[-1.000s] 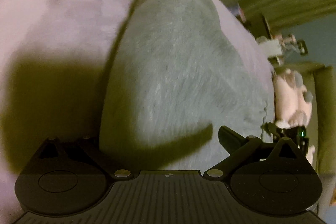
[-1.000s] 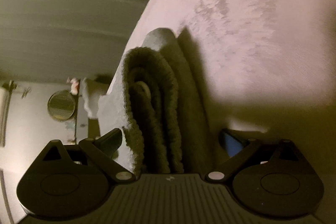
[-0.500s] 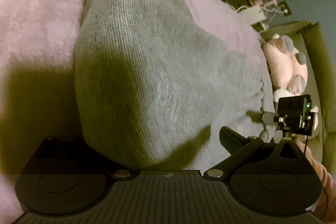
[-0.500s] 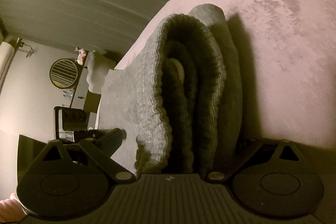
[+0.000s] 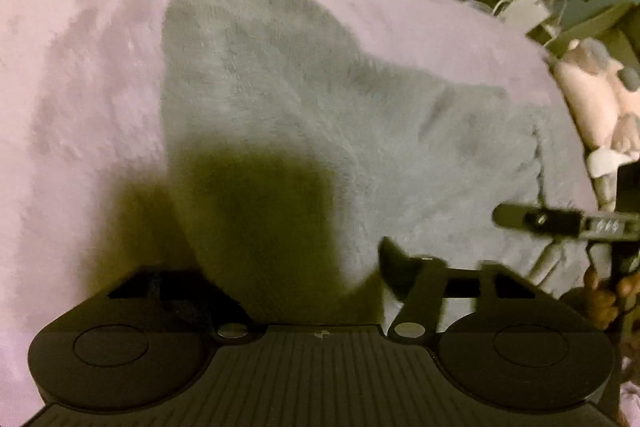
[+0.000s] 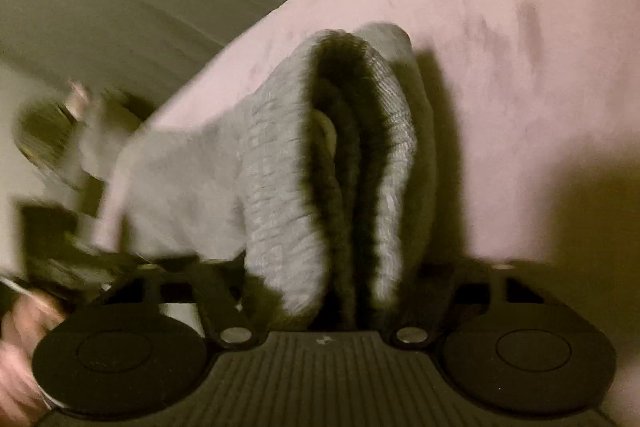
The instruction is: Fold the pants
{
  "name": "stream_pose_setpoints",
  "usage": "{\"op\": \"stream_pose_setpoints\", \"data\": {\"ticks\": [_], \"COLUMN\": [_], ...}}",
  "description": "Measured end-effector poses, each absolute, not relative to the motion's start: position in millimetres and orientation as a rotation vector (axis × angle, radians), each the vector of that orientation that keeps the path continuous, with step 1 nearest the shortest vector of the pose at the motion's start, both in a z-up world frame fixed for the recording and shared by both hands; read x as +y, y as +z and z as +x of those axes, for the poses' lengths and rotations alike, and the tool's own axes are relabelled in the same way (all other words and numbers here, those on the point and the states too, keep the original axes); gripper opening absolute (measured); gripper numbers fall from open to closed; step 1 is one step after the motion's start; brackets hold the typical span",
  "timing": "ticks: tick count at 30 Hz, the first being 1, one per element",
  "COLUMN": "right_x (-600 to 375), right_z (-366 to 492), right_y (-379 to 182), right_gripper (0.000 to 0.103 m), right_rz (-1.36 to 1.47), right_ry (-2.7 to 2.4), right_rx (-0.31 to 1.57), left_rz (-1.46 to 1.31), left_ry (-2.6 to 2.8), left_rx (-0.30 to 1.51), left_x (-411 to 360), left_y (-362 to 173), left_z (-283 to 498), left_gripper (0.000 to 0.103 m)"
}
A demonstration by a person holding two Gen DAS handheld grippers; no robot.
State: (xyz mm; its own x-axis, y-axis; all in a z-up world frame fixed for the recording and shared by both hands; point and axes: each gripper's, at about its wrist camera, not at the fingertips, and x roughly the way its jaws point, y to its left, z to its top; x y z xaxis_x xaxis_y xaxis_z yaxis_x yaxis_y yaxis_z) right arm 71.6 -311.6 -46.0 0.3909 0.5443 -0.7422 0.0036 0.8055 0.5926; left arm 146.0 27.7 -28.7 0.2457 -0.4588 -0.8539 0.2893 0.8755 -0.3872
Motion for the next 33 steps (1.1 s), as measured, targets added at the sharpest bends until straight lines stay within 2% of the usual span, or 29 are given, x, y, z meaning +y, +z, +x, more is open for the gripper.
{"op": "stream_pose_setpoints", "data": {"ticks": [3,8,14,16,17,18,19,20,22,26,27,28,30,33], "right_x": [-303,-298,-299,-308,-310,-313,-315,-316,-321,-328,-324,-321,-311,-298], "right_z": [63,68,109,129,137,144,150,151,140,120,117,114,112,112], "right_y": [-30,6,55,62,63,64,65,66,69,53,45,40,31,35], "right_gripper": [0.056,0.054,0.054,0.057,0.06,0.077,0.095,0.098,0.098,0.097,0.089,0.067,0.036,0.033], "right_rz": [0.531,0.562,0.462,0.469,0.451,0.412,0.351,0.283,0.19,0.306,0.326,0.327,0.314,0.316], "right_ry": [0.351,0.403,0.35,0.316,0.301,0.258,0.163,0.068,-0.052,0.031,0.044,0.051,0.064,0.058], "right_rx": [1.071,0.951,0.775,0.733,0.72,0.722,0.731,0.717,0.651,0.684,0.702,0.707,0.714,0.662], "left_rz": [-0.132,-0.147,-0.203,-0.225,-0.206,-0.176,-0.14,-0.098,-0.028,-0.014,-0.042,-0.078,-0.155,-0.222], "left_ry": [-0.515,-0.546,-0.509,-0.47,-0.427,-0.353,-0.28,-0.225,-0.203,-0.19,-0.179,-0.171,-0.164,-0.158], "left_rx": [1.173,1.079,0.921,0.89,0.887,0.893,0.902,0.917,0.945,0.962,0.951,0.945,0.949,0.958], "left_x": [26,21,13,11,10,10,10,11,17,30,35,41,52,53], "left_y": [-15,12,53,57,55,52,48,43,29,2,-1,-1,0,7], "left_z": [139,141,183,200,208,212,213,212,203,172,163,157,148,146], "left_gripper": [0.043,0.04,0.041,0.048,0.064,0.078,0.083,0.088,0.09,0.091,0.091,0.091,0.091,0.092]}}
